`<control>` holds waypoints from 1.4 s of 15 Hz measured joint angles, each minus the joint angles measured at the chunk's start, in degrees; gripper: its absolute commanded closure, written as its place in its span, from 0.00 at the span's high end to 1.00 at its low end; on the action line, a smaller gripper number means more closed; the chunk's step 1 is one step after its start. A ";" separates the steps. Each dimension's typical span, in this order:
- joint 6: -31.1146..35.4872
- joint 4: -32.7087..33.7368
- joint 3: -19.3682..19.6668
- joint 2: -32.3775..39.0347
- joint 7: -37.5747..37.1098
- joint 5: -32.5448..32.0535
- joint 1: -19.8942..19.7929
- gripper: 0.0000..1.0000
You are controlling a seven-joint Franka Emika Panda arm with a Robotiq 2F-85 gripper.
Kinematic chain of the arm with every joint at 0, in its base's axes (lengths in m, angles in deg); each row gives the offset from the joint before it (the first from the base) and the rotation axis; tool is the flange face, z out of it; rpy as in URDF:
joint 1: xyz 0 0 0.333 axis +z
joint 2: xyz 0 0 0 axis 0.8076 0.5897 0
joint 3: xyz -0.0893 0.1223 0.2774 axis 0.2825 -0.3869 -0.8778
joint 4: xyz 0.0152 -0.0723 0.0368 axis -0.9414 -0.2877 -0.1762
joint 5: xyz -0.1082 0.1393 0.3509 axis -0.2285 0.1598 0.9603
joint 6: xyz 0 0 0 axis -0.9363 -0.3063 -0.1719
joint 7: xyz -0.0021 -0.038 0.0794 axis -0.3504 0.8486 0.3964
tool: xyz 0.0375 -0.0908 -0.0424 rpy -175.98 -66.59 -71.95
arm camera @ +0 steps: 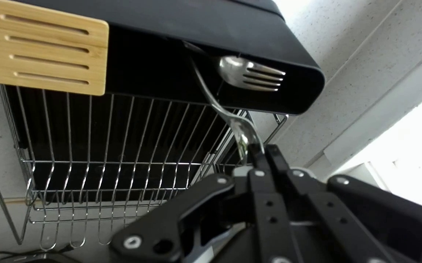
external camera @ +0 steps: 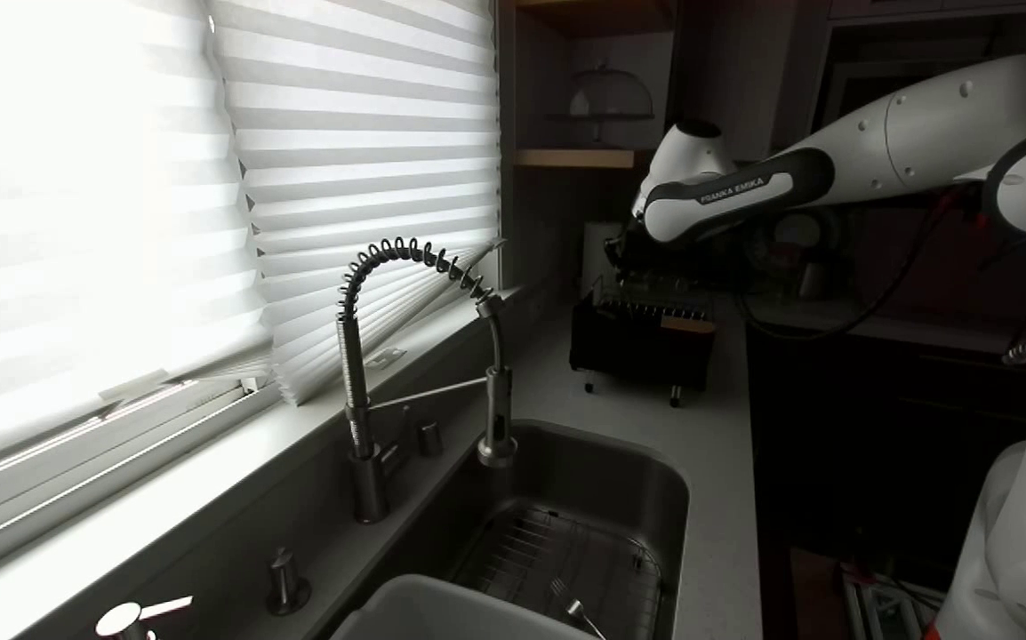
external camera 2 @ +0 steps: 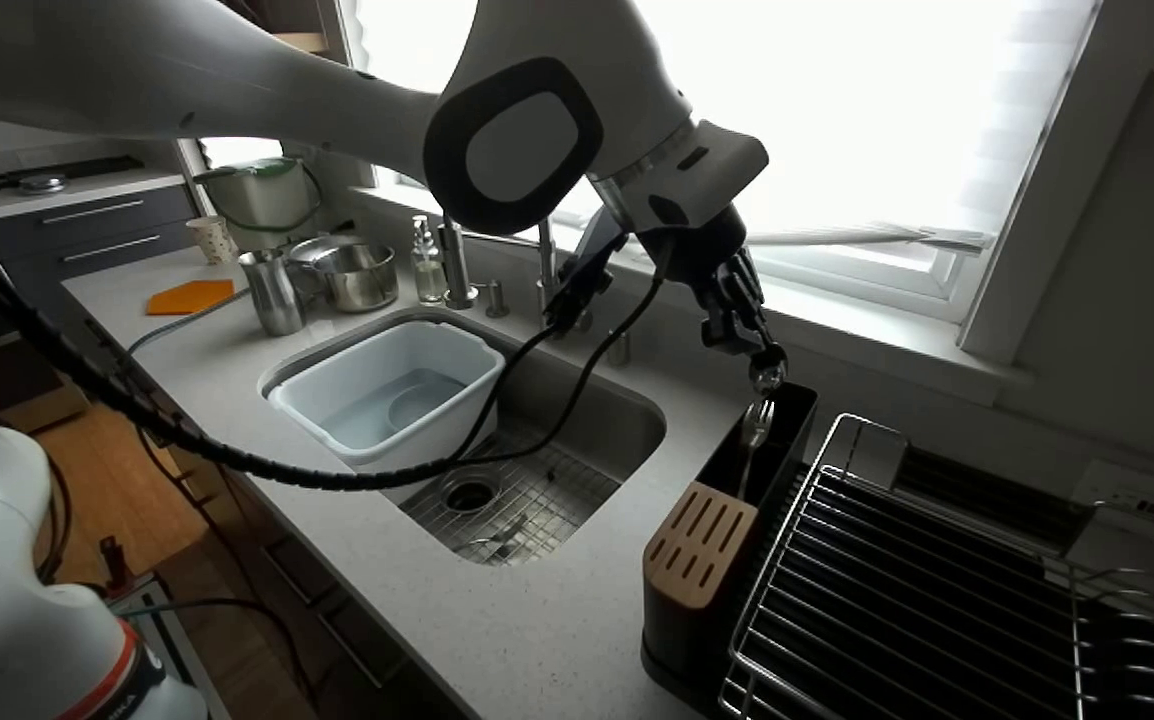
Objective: Swap the position of the fork and spoon
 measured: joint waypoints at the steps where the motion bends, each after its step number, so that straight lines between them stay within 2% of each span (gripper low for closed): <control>1: 0.42 -0.28 0.00 0.23 0.00 0.33 -0.23 0.01; 2: 0.70 -0.47 0.01 0.52 0.00 0.60 -0.43 0.01; 3: 0.86 -0.52 0.04 0.89 -0.04 0.78 -0.60 0.06; 4: 0.92 -0.52 0.05 1.31 -0.05 1.01 -0.74 0.31; 5: 0.98 -0.53 0.08 1.75 -0.08 1.09 -0.84 0.31; 6: 1.03 -0.53 0.09 2.15 -0.11 1.11 -0.94 0.35; 14: 1.14 -0.37 0.09 3.66 -0.15 1.17 -1.03 0.97; 17: 0.16 0.31 -0.23 4.18 -0.15 2.26 -0.84 1.00; 21: -6.17 3.60 -1.04 5.94 -0.40 3.97 -0.10 1.00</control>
